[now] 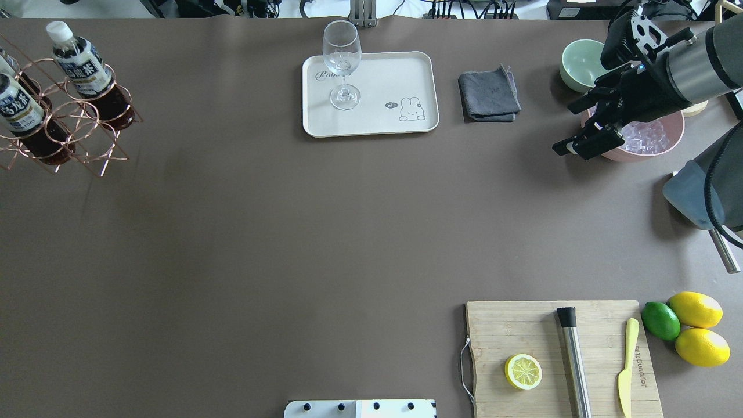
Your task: Take tea from basket to plate
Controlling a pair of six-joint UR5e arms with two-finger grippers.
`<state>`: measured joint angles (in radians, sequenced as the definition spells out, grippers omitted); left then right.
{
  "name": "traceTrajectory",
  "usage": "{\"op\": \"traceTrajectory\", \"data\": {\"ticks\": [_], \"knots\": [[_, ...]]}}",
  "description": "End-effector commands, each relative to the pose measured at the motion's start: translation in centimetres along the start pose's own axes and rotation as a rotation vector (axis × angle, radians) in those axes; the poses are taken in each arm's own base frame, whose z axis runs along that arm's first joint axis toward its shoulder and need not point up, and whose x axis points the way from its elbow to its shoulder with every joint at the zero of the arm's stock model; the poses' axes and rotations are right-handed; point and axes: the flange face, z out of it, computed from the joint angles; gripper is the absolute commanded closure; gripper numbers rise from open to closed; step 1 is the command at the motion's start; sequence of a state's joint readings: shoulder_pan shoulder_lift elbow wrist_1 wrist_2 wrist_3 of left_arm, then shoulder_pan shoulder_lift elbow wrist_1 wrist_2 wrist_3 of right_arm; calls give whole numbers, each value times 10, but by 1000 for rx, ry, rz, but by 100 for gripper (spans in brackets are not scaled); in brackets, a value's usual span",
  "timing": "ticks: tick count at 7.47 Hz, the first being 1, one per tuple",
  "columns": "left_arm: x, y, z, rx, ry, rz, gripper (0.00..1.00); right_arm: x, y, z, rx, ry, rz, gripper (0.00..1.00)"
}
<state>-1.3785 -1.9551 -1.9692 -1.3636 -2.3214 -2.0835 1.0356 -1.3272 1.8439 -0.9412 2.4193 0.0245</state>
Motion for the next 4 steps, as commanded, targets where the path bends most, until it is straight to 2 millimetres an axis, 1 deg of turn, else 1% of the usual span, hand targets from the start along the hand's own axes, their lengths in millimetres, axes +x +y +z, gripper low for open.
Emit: {"op": "traceTrajectory", "data": {"ticks": [1,2,3,4], "knots": [[-53,98,2,-18,-40,-94,100,-19,-9,3,77,-29,-102,0],[-67,141,13,-15,-77,-145,100,-20,-9,2,85,-31,-112,0],[-77,177,19,16,-62,-194,100,-22,-11,1,89,-31,-117,0],[-83,216,11,1,-84,-216,100,-22,-11,1,90,-31,-118,0]]}}
